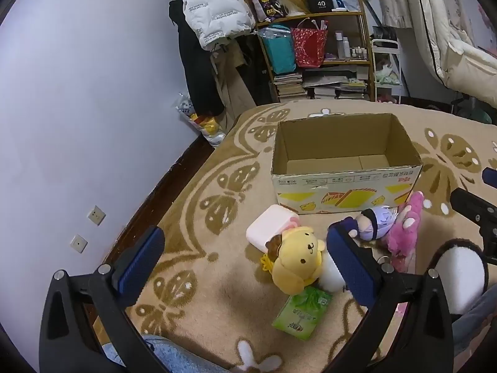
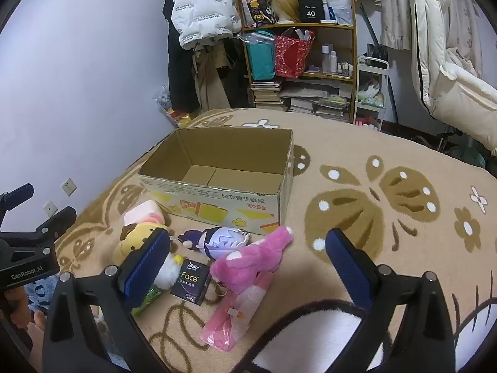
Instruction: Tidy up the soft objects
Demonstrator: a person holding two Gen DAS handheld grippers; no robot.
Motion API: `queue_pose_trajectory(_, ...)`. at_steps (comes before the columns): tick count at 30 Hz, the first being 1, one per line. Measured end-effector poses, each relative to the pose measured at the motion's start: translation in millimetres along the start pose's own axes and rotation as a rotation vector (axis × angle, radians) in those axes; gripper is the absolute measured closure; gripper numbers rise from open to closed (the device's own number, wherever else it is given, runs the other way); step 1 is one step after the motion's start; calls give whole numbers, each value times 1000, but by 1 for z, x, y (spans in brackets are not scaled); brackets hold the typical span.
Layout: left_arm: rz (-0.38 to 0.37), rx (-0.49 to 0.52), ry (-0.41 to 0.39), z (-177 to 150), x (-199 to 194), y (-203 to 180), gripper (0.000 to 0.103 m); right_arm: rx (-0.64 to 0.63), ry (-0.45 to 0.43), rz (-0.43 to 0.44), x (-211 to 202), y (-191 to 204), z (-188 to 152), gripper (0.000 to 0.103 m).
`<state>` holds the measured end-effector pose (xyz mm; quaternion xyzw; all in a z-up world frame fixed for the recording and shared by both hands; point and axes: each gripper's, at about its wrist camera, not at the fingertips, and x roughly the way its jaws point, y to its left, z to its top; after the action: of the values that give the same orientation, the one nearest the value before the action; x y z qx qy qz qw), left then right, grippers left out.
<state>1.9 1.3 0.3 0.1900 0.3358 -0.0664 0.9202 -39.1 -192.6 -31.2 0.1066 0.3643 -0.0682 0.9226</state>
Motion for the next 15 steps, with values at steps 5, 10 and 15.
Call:
queue_pose_trajectory(5,-13,-11,2,0,4,4,0,-3,-2,2,0,0,0,0)
queue_pose_trajectory(10,-5,-9,-1,-3,3,2,0,-9,-8,-1,-4,7,-3,0)
queue_pose_trajectory(15,4,5,-3,-1,3,-1,0,3,8,2,0,1,0,0)
